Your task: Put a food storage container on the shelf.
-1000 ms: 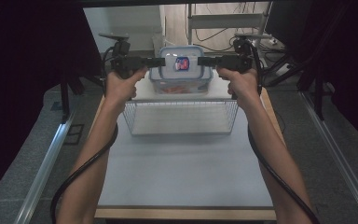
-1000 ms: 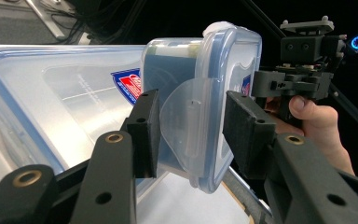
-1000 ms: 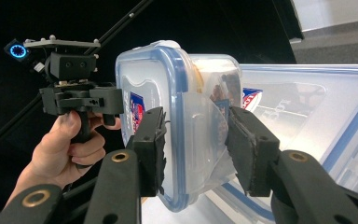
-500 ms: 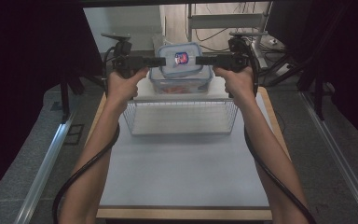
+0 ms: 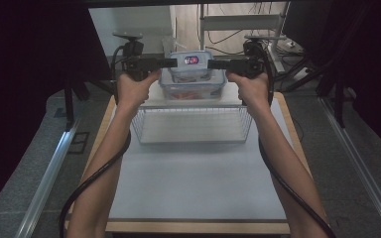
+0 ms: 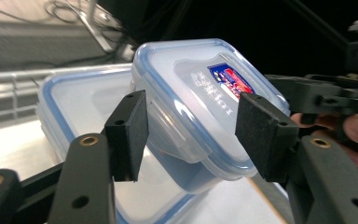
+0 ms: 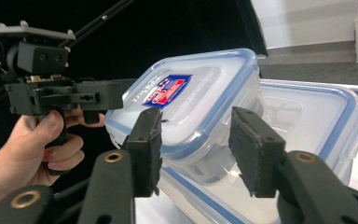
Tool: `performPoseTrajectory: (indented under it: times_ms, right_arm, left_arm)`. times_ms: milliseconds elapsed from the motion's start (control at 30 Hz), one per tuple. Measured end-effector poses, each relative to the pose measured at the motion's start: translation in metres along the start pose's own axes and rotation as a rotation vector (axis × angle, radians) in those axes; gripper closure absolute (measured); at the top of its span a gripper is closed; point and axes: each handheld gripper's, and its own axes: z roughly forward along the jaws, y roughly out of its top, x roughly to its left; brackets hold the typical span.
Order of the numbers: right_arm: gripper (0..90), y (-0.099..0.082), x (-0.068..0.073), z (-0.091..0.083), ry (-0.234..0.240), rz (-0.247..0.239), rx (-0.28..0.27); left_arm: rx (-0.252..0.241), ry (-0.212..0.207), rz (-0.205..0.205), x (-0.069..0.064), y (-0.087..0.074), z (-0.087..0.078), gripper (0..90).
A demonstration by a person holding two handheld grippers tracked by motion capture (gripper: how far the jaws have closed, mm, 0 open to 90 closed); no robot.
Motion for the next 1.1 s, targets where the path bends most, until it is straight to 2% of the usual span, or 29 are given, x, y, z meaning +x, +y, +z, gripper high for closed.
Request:
performPoseTrajectory:
  times_ms: [133, 300, 433, 500, 567, 633, 733, 867, 1100]
  right_arm:
    - [49.3, -0.001, 0.005, -0.001, -0.014, -0.057, -0.004]
    - [46.3, -0.006, 0.008, -0.004, -0.027, -0.139, -0.020]
    - [52.4, -0.013, 0.010, -0.007, -0.036, -0.201, -0.010]
    - [57.2, -0.017, 0.013, -0.009, -0.071, -0.237, 0.002]
    - [66.9, -0.022, 0.015, -0.011, -0.100, -0.267, 0.007]
    - [77.0, -0.027, 0.017, -0.011, -0.116, -0.293, 0.017]
    - [85.9, -0.032, 0.019, -0.008, -0.096, -0.316, 0.049]
    - [87.7, -0.035, 0.022, -0.002, -0.100, -0.344, 0.067]
    - [87.7, -0.033, 0.020, 0.004, -0.117, -0.317, 0.049]
  left_arm:
    - [-0.016, 0.044, 0.082, -0.008, -0.002, -0.005, 39.9]
    - [-0.061, 0.026, 0.169, -0.019, -0.012, -0.019, 44.7]
    - [-0.055, 0.045, 0.263, -0.027, -0.026, -0.028, 60.8]
    - [-0.035, 0.050, 0.287, -0.028, -0.032, -0.028, 72.0]
    - [-0.007, 0.053, 0.307, -0.028, -0.037, -0.025, 82.0]
    - [0.018, 0.053, 0.317, -0.027, -0.041, -0.021, 87.4]
    - [0.036, 0.056, 0.320, -0.025, -0.044, -0.015, 89.5]
    - [0.040, 0.064, 0.311, -0.023, -0.043, -0.009, 89.6]
    - [0.047, 0.075, 0.281, -0.021, -0.037, -0.002, 88.7]
